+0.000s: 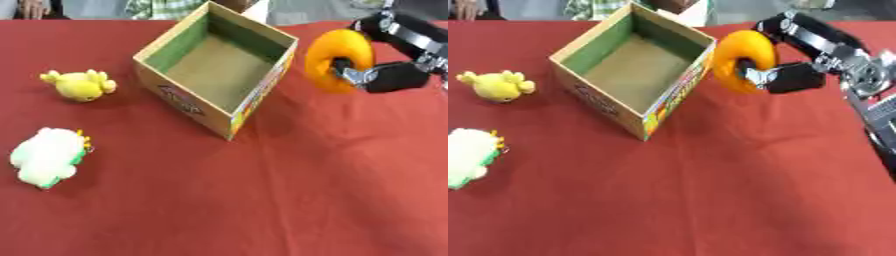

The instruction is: Pick up objects on the table and place them in the box.

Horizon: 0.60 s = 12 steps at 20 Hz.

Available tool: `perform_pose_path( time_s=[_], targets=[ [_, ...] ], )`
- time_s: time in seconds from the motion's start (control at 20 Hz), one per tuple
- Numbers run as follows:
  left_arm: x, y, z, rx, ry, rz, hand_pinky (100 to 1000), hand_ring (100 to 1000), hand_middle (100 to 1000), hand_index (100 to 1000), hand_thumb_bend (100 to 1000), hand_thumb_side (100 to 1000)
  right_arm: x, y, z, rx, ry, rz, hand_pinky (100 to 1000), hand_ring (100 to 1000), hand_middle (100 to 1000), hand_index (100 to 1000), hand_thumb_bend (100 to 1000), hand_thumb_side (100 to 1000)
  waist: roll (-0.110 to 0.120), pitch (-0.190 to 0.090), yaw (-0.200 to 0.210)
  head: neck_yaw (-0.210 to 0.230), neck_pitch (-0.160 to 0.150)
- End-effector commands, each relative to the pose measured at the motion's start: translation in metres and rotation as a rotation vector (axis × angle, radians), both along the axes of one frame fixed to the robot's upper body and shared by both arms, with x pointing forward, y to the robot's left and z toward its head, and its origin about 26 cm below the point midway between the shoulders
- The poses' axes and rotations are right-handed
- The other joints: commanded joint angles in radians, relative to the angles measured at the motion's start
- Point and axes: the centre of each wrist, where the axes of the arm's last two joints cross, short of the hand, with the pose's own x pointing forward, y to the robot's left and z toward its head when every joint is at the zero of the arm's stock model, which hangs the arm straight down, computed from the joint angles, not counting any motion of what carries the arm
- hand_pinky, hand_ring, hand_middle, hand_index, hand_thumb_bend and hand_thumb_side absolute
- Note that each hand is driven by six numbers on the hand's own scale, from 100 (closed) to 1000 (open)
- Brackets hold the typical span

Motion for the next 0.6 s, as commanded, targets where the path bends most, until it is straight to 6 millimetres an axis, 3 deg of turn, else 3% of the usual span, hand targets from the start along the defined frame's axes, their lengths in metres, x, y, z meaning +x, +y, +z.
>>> perform_pose_path(
  time_s=[0.05,0.3,0.6],
  targets=[
    [-0.001,-0.001,0.009,0.018,-0.025,-0.015,468,516,565,603,100,462,0.005,0.005,0.02,0.03,-0.048,-0.007,740,648,427,695,100,228,0.0,-0.023,0.006,0.009,0.002],
    [0.001,-0.004,0.011,0.02,-0.028,-0.031,468,517,566,602,100,462,0.021,0.026,0.03,0.045,-0.064,0.01,741,649,428,695,100,223,-0.001,-0.022,0.025,0.026,-0.003],
    [0.002,-0.006,0.012,0.018,-0.03,-0.044,468,517,566,602,100,463,0.047,0.042,0.024,0.043,-0.032,-0.026,744,651,428,696,100,219,-0.004,-0.02,0.047,0.01,-0.012]
  ],
)
